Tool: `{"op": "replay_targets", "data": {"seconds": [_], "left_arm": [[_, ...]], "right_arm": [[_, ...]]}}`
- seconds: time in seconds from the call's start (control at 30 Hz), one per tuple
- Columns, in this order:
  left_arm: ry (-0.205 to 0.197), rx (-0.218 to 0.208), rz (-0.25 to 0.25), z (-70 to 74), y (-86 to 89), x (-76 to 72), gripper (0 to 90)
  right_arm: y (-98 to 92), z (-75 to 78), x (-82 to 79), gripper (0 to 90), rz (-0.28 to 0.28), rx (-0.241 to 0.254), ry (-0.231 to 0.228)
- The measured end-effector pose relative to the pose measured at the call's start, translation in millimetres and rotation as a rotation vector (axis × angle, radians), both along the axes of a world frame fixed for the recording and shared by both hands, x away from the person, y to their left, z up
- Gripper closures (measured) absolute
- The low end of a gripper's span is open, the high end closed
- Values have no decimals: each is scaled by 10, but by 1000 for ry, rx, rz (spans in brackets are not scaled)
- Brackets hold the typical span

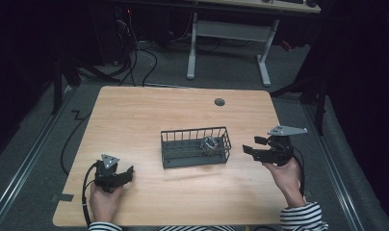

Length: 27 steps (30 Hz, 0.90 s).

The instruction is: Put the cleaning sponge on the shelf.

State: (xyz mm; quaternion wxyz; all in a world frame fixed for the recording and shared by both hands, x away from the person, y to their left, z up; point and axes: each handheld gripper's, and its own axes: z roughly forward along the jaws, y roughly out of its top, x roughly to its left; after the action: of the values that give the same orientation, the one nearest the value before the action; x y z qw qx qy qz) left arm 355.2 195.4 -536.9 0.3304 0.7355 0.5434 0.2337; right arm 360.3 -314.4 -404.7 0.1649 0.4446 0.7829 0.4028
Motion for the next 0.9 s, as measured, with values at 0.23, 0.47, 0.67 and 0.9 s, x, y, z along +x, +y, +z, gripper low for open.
{"op": "replay_targets", "data": {"seconds": [0.23,0.47,0.67,0.9], "left_arm": [[0,0,0,0,0,0,262],[0,0,0,0,0,0,262],[0,0,0,0,0,0,262],[0,0,0,0,0,0,262]], "right_arm": [[-106,-121,-108,350,-24,18,1],[-173,-266,-182,352,-45,36,6],[-217,-428,-218,353,-68,47,23],[-235,-621,-246,353,-87,52,31]]}}
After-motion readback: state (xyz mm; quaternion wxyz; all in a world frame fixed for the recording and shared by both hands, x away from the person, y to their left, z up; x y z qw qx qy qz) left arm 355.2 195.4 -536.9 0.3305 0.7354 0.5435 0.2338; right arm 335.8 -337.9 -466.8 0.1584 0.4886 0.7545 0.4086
